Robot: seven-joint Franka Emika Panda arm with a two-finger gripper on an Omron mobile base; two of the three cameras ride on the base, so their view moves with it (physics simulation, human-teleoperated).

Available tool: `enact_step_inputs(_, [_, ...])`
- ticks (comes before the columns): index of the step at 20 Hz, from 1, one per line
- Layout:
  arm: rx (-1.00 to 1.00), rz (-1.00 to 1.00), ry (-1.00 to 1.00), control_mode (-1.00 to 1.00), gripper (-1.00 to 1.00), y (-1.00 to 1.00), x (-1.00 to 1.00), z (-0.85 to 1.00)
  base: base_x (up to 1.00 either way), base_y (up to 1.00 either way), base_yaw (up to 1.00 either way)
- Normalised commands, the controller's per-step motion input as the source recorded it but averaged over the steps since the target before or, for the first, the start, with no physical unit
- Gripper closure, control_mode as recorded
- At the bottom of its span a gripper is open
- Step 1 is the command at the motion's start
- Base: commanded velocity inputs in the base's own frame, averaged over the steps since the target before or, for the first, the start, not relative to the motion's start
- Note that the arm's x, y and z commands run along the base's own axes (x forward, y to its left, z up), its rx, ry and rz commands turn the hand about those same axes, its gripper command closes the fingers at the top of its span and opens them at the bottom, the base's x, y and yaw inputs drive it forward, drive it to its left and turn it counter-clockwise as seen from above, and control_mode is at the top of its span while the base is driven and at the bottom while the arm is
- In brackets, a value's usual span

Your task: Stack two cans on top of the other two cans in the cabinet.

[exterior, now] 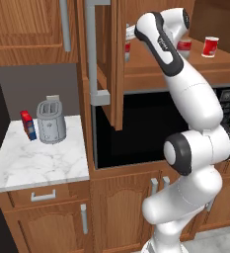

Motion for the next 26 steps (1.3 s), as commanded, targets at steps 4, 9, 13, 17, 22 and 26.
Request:
enact_step_inputs(4, [-0.1,0.04,-0.02,-1.0,1.0,-0.03,-0.08,0.0,0.0,0.0,0.0])
enact_step_inputs(9, [-0.04,0.02,-0.02,-1.0,1.0,-0.03,-0.05,0.0,0.0,0.0,0.0])
enact_step_inputs(13, [-0.01,0.0,-0.01,-1.0,1.0,-0.05,0.0,0.01,0.0,0.0,0.0])
enact_step_inputs(17, [0.0,0.0,0.0,-1.0,1.0,-0.01,-0.06,0.0,0.0,0.0,0.0])
enact_step_inputs(22, [0.0,0.0,0.0,-1.0,1.0,0.0,-0.19,0.0,0.0,0.0,0.0])
enact_step_inputs(26, [0.0,0.0,0.0,-1.0,1.0,0.0,-0.18,0.0,0.0,0.0,0.0])
